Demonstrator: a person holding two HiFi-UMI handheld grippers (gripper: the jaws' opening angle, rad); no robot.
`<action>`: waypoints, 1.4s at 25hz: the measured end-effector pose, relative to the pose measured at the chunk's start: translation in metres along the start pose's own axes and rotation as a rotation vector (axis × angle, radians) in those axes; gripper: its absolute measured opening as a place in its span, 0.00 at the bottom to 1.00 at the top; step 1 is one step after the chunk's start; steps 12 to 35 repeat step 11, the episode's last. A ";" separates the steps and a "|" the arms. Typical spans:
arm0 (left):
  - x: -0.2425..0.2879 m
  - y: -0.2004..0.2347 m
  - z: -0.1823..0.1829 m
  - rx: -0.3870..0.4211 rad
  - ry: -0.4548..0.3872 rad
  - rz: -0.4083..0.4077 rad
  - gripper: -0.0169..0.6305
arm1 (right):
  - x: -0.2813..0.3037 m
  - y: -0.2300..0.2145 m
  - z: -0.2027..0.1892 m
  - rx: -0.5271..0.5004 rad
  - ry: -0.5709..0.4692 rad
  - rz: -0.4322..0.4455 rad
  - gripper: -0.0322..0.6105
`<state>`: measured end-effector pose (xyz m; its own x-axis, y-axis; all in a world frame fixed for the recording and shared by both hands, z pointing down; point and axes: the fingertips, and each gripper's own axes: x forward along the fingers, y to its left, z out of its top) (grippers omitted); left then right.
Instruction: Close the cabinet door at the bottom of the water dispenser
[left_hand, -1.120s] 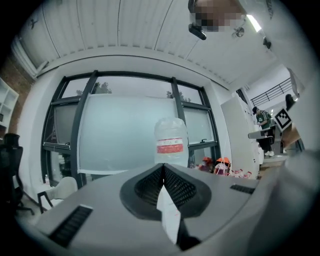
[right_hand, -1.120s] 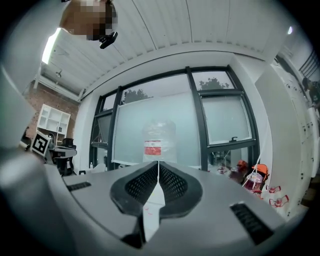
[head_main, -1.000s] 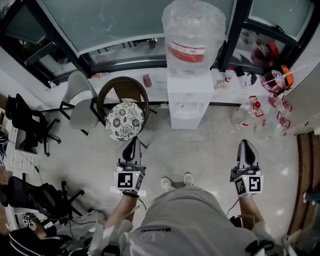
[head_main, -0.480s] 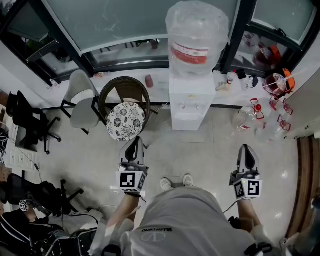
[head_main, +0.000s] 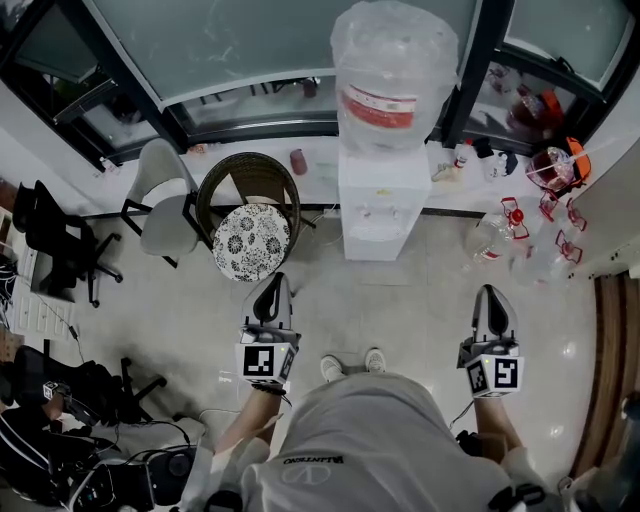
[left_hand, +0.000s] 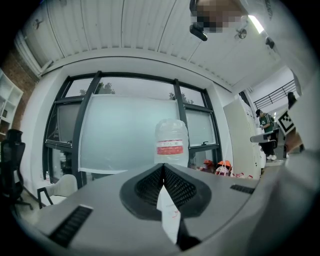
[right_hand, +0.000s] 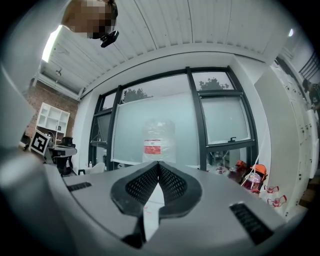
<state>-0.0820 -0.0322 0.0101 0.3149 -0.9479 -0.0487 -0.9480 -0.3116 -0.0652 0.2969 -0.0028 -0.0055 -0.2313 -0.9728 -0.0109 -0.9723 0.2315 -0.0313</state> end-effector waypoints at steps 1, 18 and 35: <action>0.000 0.000 0.001 0.003 -0.005 0.000 0.04 | 0.001 0.001 0.000 0.001 0.000 0.003 0.07; 0.000 -0.002 0.007 -0.004 -0.010 -0.003 0.04 | 0.005 0.005 0.004 -0.004 -0.009 0.020 0.07; 0.000 -0.002 0.007 -0.004 -0.010 -0.003 0.04 | 0.005 0.005 0.004 -0.004 -0.009 0.020 0.07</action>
